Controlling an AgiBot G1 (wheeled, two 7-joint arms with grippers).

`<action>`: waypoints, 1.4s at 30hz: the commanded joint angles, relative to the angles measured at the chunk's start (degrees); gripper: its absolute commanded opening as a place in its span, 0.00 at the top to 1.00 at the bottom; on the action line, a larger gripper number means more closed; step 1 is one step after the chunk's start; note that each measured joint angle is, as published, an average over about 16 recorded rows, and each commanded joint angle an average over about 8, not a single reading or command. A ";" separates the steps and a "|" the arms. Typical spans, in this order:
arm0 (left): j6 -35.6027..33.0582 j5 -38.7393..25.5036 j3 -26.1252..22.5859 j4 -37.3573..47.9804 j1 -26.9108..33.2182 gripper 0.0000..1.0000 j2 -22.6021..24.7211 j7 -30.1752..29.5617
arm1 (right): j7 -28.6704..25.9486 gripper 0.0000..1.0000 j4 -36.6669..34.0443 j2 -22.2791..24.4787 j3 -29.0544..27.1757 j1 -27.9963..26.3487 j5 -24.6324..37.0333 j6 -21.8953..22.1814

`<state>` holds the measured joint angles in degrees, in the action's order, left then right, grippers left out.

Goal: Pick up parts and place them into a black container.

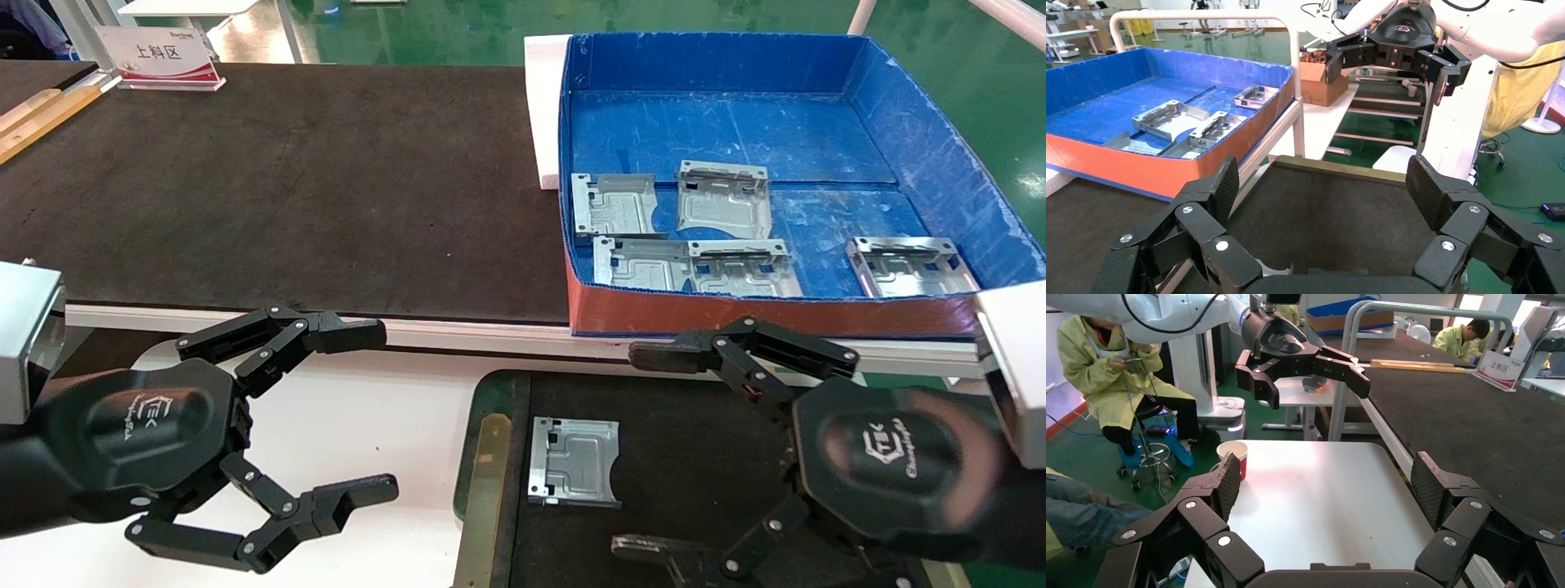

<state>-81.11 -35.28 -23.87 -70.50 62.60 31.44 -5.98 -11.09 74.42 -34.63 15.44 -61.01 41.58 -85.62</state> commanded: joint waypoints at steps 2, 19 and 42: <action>0.00 0.00 0.00 0.00 0.00 0.00 0.00 0.00 | -0.50 0.00 0.89 0.42 -0.62 0.58 -0.27 0.11; 0.00 0.00 0.00 0.00 0.00 0.00 0.00 0.00 | 0.21 0.00 -0.51 -0.22 0.32 -0.31 0.12 0.01; 0.00 0.00 0.00 0.00 0.00 0.00 0.00 0.00 | 0.40 0.00 -0.91 -0.39 0.60 -0.57 0.27 -0.08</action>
<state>-81.10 -35.28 -23.87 -70.49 62.60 31.44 -5.98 -10.69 73.52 -35.02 16.03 -61.57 41.84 -85.70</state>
